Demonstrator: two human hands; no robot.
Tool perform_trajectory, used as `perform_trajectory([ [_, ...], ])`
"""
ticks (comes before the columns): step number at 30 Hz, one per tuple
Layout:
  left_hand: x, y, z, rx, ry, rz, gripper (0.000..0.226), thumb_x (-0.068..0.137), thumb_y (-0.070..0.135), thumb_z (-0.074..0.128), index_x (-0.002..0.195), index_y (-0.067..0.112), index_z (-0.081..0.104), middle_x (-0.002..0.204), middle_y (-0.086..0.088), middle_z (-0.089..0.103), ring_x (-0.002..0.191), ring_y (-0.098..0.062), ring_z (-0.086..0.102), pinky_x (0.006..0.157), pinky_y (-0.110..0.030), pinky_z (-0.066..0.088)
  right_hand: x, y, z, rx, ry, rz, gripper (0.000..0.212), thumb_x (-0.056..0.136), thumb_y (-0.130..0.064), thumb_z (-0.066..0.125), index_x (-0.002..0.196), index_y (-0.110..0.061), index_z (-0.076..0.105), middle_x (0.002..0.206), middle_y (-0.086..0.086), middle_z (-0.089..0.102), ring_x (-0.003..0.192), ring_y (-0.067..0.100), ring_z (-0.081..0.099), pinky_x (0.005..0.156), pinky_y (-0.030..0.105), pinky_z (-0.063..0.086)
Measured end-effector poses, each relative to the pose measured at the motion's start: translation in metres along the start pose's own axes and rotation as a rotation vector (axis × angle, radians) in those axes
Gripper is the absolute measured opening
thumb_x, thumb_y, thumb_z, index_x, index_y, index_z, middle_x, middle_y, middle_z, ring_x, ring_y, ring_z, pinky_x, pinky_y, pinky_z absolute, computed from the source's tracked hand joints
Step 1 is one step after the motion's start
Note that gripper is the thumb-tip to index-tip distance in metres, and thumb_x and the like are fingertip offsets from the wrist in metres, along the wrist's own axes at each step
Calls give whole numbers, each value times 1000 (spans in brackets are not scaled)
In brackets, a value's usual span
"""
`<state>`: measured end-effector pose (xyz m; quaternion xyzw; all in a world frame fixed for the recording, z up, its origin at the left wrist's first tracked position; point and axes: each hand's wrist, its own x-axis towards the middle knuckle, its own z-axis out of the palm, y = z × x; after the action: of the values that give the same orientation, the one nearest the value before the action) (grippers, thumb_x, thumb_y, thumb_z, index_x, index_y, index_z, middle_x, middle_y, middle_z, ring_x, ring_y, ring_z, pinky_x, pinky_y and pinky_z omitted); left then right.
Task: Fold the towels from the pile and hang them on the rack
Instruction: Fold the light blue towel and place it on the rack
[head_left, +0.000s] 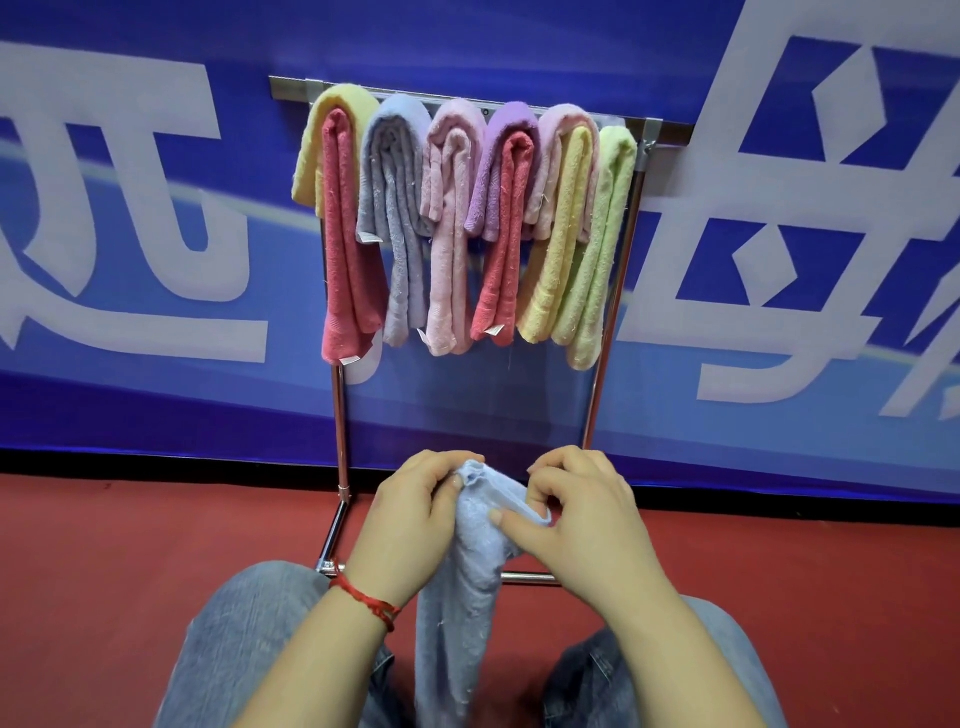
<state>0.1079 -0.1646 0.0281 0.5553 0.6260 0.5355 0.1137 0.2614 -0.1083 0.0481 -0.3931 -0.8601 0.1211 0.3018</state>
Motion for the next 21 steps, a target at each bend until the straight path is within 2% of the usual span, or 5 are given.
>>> perform_trajectory([
  [3, 0, 5, 3, -40, -27, -14, 33, 91, 5, 51, 94, 35, 64, 95, 16, 64, 97, 6, 57, 84, -4, 39, 0, -7, 0, 56, -65, -43, 16, 73, -37, 73, 82, -30, 61, 104, -17, 52, 100, 8, 42, 91, 28, 37],
  [5, 1, 7, 4, -56, -30, -37, 36, 92, 7, 51, 89, 41, 60, 97, 15, 65, 97, 5, 58, 86, -8, 42, 0, -10, 1, 47, -131, -42, 18, 79, -36, 69, 93, -26, 65, 114, -16, 52, 108, 8, 41, 95, 27, 36],
  [10, 4, 1, 0, -87, 22, -120, 24, 93, 10, 52, 94, 31, 65, 101, 11, 68, 100, 1, 60, 90, -14, 43, 3, -6, -6, 12, -99, 83, 38, 78, -45, 67, 58, -31, 38, 86, -14, 56, 90, 10, 46, 80, 28, 40],
  [14, 7, 7, -1, -313, -19, -190, 22, 92, 10, 53, 91, 27, 67, 96, 10, 70, 96, -1, 64, 82, -9, 46, 3, -11, -10, 178, 35, 202, 40, 72, -37, 76, 57, -22, 42, 55, -8, 44, 55, 7, 39, 54, 25, 32],
  [21, 10, 20, -4, -682, -122, -236, 22, 90, 4, 52, 95, 17, 68, 98, -1, 73, 96, -14, 65, 86, -27, 50, 10, -10, -21, 426, 60, 257, 25, 73, -11, 70, 77, -26, 51, 62, -6, 56, 50, 5, 45, 50, 16, 37],
])
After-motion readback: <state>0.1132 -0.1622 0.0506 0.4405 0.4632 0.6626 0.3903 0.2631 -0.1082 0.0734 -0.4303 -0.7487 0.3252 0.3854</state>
